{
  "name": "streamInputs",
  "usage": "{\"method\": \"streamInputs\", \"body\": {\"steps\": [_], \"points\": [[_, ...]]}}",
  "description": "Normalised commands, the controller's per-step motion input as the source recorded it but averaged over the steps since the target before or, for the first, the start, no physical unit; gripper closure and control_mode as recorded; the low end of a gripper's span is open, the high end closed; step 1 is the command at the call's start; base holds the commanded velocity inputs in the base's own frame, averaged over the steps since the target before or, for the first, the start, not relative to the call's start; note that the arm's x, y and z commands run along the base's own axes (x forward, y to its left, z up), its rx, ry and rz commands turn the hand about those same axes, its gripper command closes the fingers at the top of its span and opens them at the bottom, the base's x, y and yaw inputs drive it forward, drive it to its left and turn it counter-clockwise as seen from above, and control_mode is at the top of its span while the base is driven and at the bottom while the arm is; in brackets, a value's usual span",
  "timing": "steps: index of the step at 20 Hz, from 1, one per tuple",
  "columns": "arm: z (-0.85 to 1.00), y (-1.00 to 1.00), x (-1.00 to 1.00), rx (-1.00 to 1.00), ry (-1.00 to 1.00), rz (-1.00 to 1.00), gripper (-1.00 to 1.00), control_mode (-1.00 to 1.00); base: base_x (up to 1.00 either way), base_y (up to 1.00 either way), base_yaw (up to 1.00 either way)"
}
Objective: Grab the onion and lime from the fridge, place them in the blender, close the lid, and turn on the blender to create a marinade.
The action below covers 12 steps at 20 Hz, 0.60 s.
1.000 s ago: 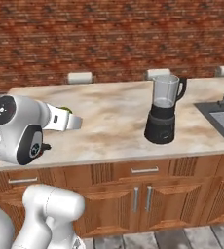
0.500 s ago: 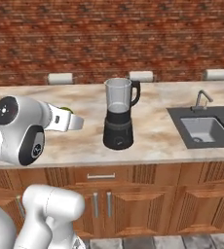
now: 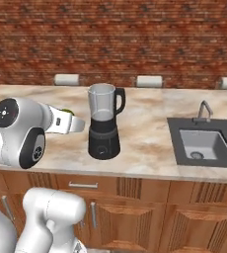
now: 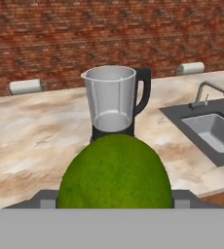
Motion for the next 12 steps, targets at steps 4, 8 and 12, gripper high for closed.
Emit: {"method": "streamInputs", "body": {"steps": [4, 8, 12], "points": [[0.00, 0.00, 0.00, 0.00, 0.00, 0.00, 1.00, 1.00, 0.55, -0.35, 0.26], [0.00, 0.00, 0.00, 0.00, 0.00, 0.00, 1.00, 1.00, 0.36, 0.00, 0.17], [0.29, -0.11, -0.16, 0.00, -0.01, 0.02, 1.00, -1.00, 0.00, -0.03, 0.03]]}}
